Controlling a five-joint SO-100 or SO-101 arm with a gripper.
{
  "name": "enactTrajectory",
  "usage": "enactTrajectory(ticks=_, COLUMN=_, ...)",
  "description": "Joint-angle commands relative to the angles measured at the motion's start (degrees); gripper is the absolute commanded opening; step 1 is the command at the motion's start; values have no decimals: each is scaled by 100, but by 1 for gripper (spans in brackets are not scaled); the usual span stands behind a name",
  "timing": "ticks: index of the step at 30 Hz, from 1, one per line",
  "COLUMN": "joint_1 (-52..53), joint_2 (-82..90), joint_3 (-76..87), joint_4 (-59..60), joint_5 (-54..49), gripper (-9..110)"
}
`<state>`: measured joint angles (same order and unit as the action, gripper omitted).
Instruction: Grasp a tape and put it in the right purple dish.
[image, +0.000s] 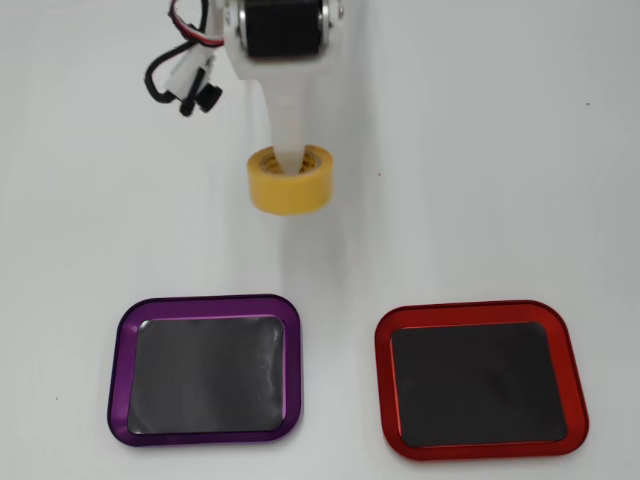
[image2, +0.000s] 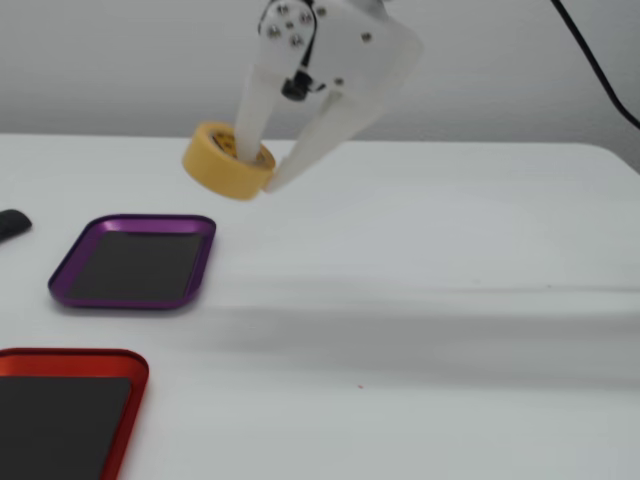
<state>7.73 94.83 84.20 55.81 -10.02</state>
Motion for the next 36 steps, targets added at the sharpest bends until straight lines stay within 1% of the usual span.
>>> enactTrajectory(ticks=1, joint_1=193, joint_2=-483, joint_3=-633, joint_4=-422, joint_5=-35, gripper=-1)
enactTrajectory(ticks=6, joint_1=721, joint_2=-1907, joint_3=-1371, joint_4=-721, joint_5=44, gripper=-1)
enactTrajectory(ticks=11, joint_1=923, joint_2=-3023, joint_3=-2426, joint_4=-694, joint_5=62, gripper=0)
enactTrajectory(ticks=16, joint_1=914, joint_2=-3665, joint_3=-3445, joint_4=-149, joint_5=53, gripper=0)
enactTrajectory(ticks=19, joint_1=914, joint_2=-3867, joint_3=-3911, joint_4=325, joint_5=53, gripper=2)
enactTrajectory(ticks=23, joint_1=914, joint_2=-3894, joint_3=-4280, joint_4=905, joint_5=70, gripper=13)
enactTrajectory(ticks=25, joint_1=914, joint_2=-3850, joint_3=-4386, joint_4=1143, joint_5=62, gripper=17)
enactTrajectory(ticks=29, joint_1=844, joint_2=-3806, joint_3=-4562, joint_4=1793, joint_5=26, gripper=18)
enactTrajectory(ticks=33, joint_1=826, joint_2=-3489, joint_3=-5309, joint_4=3138, joint_5=88, gripper=18)
enactTrajectory(ticks=36, joint_1=589, joint_2=-3190, joint_3=-5687, joint_4=4025, joint_5=158, gripper=18)
